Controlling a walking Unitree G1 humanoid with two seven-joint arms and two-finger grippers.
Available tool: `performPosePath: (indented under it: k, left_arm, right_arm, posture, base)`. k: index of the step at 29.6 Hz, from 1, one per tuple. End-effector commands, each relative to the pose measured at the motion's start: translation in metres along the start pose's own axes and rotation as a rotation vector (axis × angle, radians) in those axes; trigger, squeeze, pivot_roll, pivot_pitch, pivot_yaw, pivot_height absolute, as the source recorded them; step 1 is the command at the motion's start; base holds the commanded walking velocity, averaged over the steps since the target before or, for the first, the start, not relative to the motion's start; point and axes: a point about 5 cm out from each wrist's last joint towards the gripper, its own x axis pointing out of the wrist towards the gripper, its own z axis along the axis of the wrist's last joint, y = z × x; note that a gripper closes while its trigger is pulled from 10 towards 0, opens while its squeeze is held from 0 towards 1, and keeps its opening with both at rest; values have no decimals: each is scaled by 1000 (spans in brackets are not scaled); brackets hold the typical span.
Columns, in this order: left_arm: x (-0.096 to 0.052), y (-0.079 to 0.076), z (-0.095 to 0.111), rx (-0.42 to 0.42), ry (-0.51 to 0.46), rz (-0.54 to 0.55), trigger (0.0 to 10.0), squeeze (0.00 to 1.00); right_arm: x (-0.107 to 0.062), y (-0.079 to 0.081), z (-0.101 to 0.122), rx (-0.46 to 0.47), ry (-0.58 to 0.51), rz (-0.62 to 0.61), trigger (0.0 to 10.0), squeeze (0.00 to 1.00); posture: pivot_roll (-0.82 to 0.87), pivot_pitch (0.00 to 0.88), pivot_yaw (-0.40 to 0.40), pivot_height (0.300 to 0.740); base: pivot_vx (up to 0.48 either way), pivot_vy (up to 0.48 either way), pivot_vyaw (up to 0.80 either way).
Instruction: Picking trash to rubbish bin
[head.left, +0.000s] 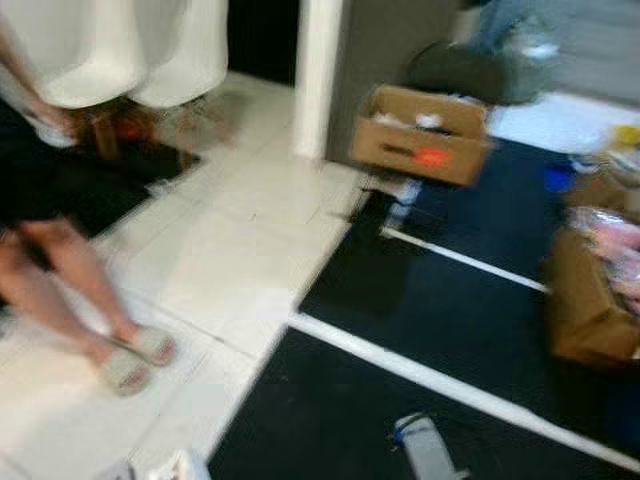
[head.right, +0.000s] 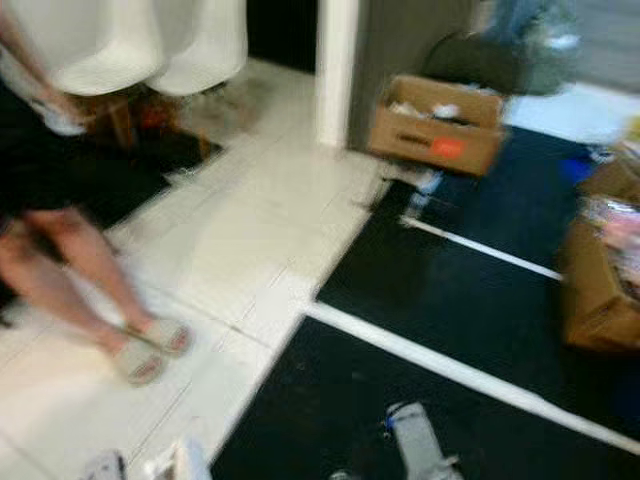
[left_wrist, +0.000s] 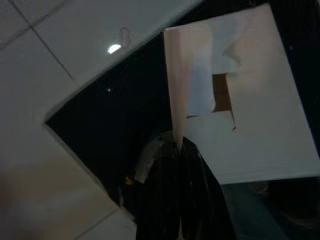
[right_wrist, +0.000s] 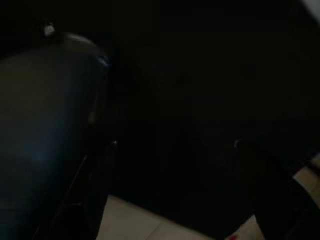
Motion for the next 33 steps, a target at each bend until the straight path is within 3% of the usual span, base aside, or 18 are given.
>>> performPosePath:
  k: [1,25,33]
  left_arm:
    - [0,-2,-3,1,11,-2,10000,0]
    - [0,0,-1,-3,-3,8,10000,0]
    - [0,0,2,-12,-19,-7,10000,0]
  right_arm:
    - [0,2,-2,-9,8,10,10000,0]
    - [0,3,-1,-4,5,12,10000,0]
    - [0,4,-1,2,-7,19,10000,0]
  posture:
    - [53,73,25,740]
    - [57,76,29,740]
    - [59,77,29,740]
  base:
    - [0,0,-800]
    - [0,0,-800]
    - [160,0,0]
